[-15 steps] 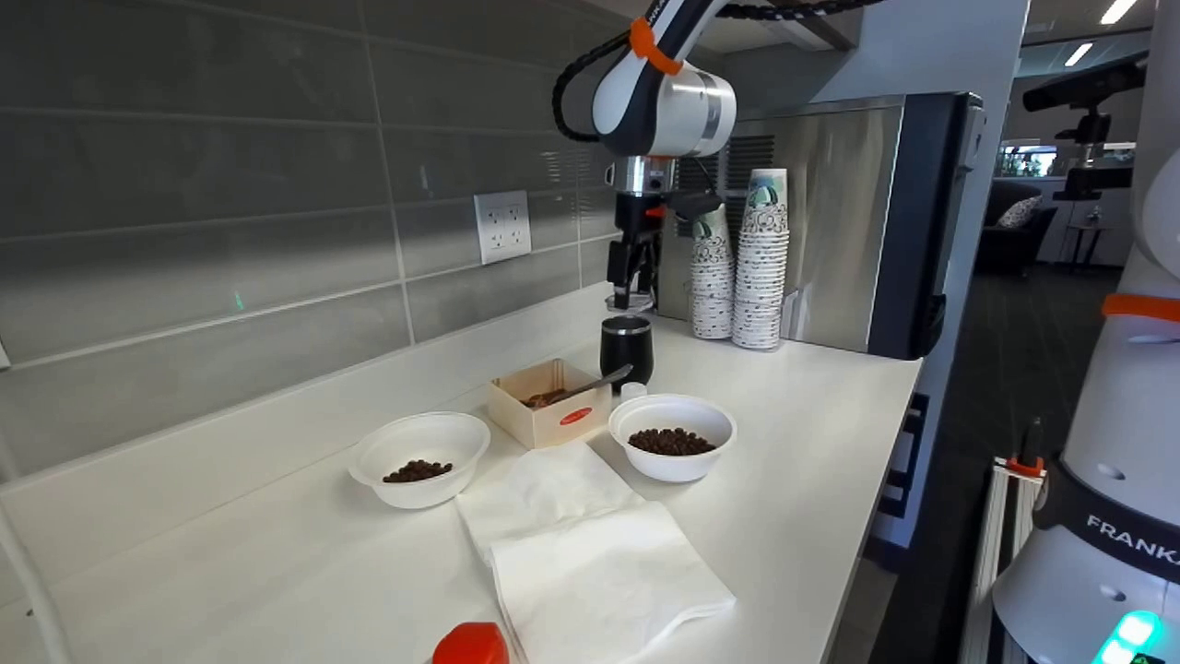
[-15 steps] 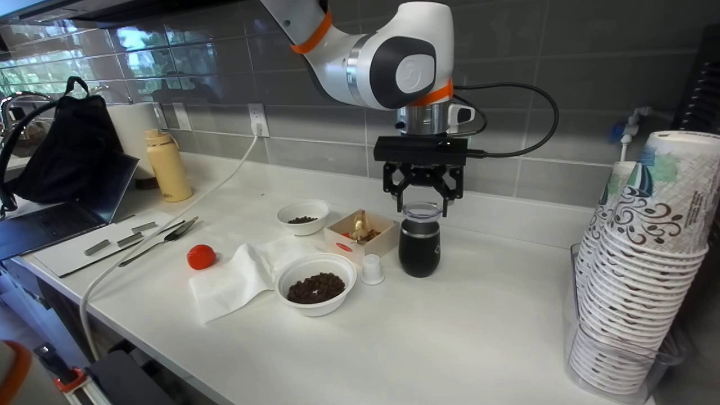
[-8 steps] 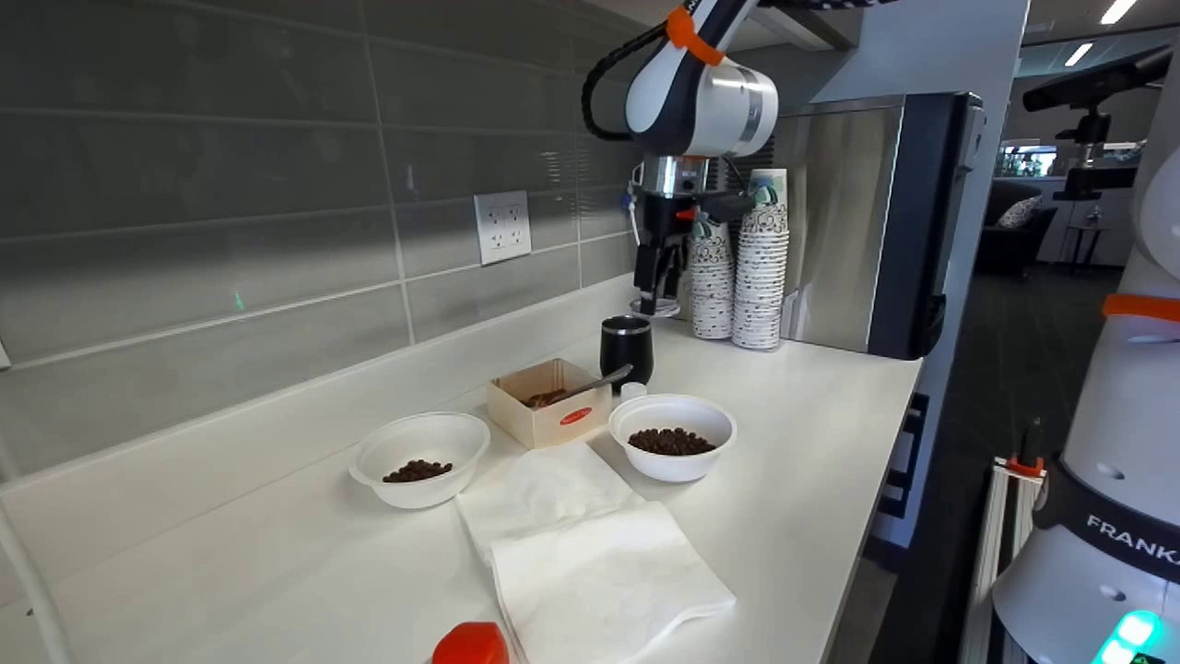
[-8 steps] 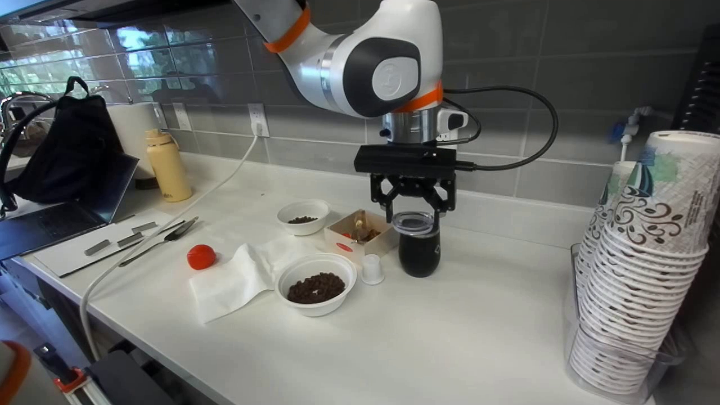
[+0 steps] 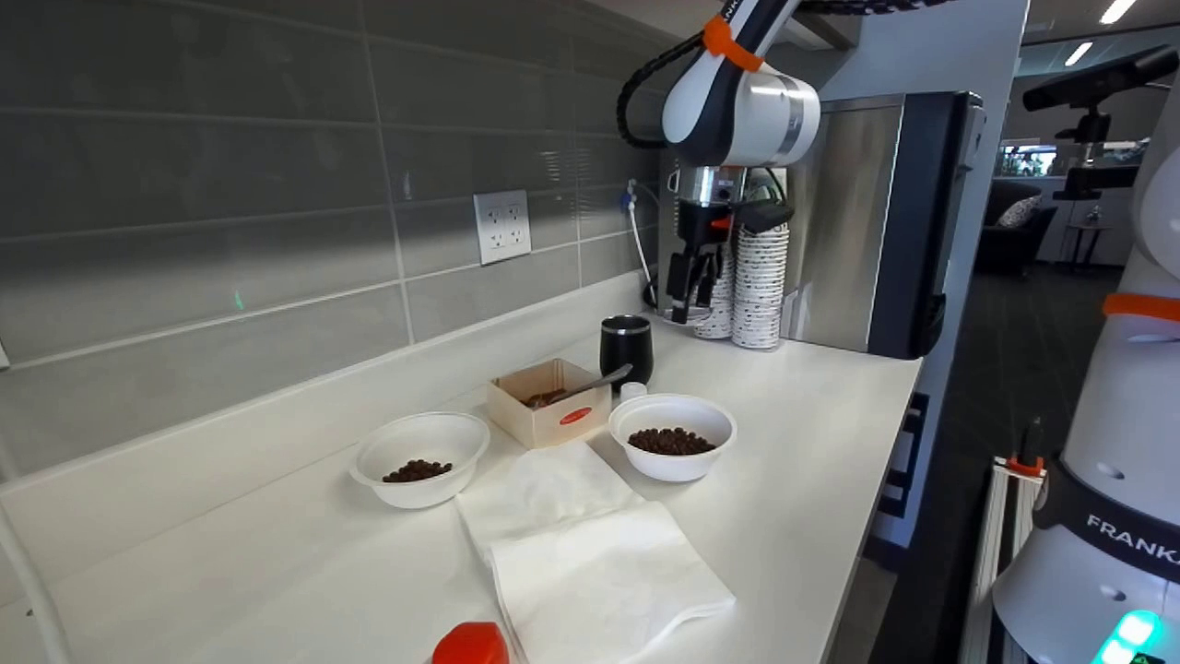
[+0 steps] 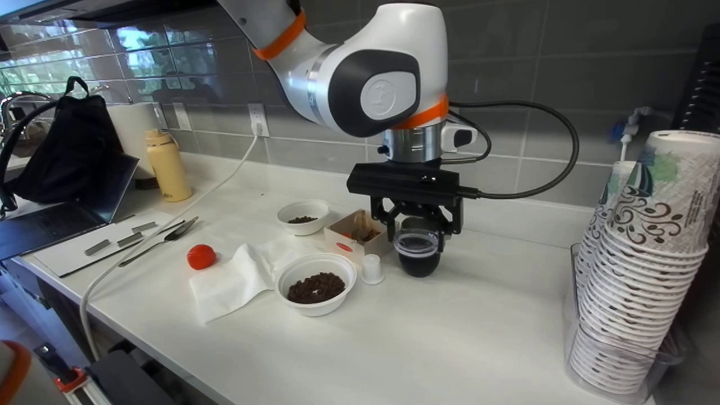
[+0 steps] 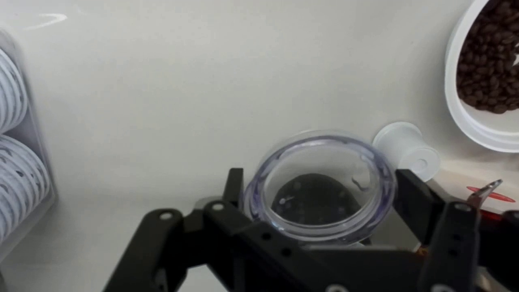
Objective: Remove the lid from the flusk
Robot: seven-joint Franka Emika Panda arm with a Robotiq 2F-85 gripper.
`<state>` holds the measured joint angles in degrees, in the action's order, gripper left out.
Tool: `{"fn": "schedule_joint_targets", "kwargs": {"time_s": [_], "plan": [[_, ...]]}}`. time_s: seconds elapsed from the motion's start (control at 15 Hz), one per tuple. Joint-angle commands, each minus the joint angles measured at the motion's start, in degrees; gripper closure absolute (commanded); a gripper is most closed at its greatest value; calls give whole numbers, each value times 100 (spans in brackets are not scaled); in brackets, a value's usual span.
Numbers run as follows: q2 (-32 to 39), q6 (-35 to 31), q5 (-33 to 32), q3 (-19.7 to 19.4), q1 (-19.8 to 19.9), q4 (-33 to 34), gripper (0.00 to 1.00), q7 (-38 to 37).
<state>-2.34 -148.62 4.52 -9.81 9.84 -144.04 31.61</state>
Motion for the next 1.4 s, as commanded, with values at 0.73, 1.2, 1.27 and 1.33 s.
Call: {"fn": "schedule_joint_targets", "kwargs": {"time_s": [0.73,1.2,1.27,1.33], "plan": [[1747,-1224,584,393,484,596,34,252],[2327,-1271,515,886,1012,979,34,270],[2391,-1281,487,929,1059,1005,34,264],[2443,-1279,438,948,1084,1021,34,239]]}}
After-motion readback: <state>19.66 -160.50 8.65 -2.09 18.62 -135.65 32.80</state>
